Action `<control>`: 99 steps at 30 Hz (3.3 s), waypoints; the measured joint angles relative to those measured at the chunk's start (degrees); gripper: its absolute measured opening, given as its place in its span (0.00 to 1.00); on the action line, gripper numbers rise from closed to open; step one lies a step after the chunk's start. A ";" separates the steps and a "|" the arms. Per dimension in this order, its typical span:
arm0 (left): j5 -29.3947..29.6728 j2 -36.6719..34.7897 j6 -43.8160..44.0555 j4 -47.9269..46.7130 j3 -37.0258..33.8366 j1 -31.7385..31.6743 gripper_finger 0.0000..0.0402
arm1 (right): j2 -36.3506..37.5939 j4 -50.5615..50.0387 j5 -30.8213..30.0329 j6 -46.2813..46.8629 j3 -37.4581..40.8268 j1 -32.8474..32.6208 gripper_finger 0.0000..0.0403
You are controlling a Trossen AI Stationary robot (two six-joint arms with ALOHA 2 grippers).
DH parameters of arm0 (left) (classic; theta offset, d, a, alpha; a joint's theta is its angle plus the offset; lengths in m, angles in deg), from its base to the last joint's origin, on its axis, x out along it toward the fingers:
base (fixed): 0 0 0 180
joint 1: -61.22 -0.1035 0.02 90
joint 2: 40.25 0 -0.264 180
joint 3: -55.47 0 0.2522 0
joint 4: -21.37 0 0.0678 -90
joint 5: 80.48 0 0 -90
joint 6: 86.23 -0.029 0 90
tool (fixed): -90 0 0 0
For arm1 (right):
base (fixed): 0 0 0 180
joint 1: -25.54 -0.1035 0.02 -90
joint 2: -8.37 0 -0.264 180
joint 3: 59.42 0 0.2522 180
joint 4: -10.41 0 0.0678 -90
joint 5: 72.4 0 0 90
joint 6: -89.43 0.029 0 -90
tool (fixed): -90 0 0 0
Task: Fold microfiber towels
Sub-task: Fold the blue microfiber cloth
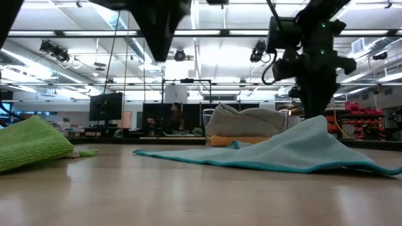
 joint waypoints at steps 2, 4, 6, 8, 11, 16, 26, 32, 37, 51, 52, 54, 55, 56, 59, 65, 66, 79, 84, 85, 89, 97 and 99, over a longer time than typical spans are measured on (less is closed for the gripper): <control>1.60 -0.96 1.83 0.02 0.00 0.93 0.06 | 0.21 1.27 -1.42 0.70 1.89 -0.43 0.24; 3.87 -1.62 3.76 0.02 0.00 1.69 0.05 | 0.24 2.53 -2.03 1.05 3.24 -0.42 0.24; 6.01 -2.23 4.80 0.02 0.00 2.28 0.03 | 0.24 4.34 -2.02 2.36 3.84 -0.42 0.24; 7.02 -2.35 5.41 0.02 0.00 2.42 0.03 | 0.24 5.95 -2.02 2.95 3.93 -0.44 0.24; 7.16 -2.28 5.39 0.08 0.00 2.25 0.03 | 0.24 7.72 -2.02 3.37 3.93 -0.42 0.24; 7.81 -2.26 5.35 0.03 0.00 2.20 0.06 | 0.24 7.57 -2.02 3.37 3.93 -0.50 0.24; 8.61 -2.26 3.99 0.02 0.00 2.03 0.03 | -3.73 7.60 -2.03 3.47 3.95 -0.53 0.24; 8.63 -2.24 3.86 0.02 0.00 2.05 0.03 | -3.90 7.74 -4.83 4.37 3.95 -0.48 0.24; 8.66 -2.22 3.83 0.02 -0.02 2.03 0.06 | -3.90 7.89 -7.59 4.50 3.95 -0.48 0.24; 9.97 -2.18 3.84 0.02 -0.02 2.03 0.02 | -6.30 6.73 -6.55 6.20 3.95 -4.32 0.24; 10.35 -2.18 3.86 0.02 -0.02 2.05 0.02 | -7.11 7.64 -6.89 6.13 3.95 -4.62 0.24; 10.65 -2.18 3.88 0.03 -0.02 2.05 0.04 | -8.75 9.13 -7.19 6.91 3.95 -4.63 0.24; 10.67 -2.18 3.88 0.02 -0.02 2.05 0.05 | -9.37 9.61 -7.22 7.50 3.95 -4.59 0.24; 10.71 -2.18 3.86 0.02 -0.02 2.05 0.05 | -9.91 10.04 -7.32 7.75 3.95 -4.59 0.24; 10.72 -2.18 3.88 0.05 -0.02 2.05 0.07 | -10.76 10.54 -8.36 7.85 3.91 -4.50 0.24; 10.72 -2.18 3.97 0.18 -0.02 2.05 0.06 | -8.78 11.17 -11.39 7.72 3.99 -2.69 0.24; 10.72 -2.18 3.97 0.18 -0.02 2.05 0.05 | -8.38 11.26 -11.42 7.72 3.99 -2.14 0.24; 10.71 -2.18 3.86 0.22 -0.02 2.07 0.06 | -7.98 13.99 -11.47 6.38 3.97 3.53 0.24; 10.73 -2.18 3.83 0.22 -0.02 2.07 0.07 | -7.98 15.21 -12.55 6.34 3.97 3.89 0.24; 10.73 -2.18 3.83 0.22 -0.02 2.07 0.06 | -7.98 15.58 -12.55 6.34 3.97 3.93 0.23; 11.31 -2.18 3.85 0.22 -0.02 2.07 0.03 | -7.98 17.39 -12.57 6.11 3.97 4.06 0.20; 13.38 -2.15 4.34 0.24 -0.02 2.07 0.04 | -7.98 18.82 -12.62 3.69 3.97 4.06 0.02; 14.54 -2.15 4.34 0.24 -0.02 2.07 0.06 | -7.98 18.76 -12.57 3.65 3.97 4.06 0.02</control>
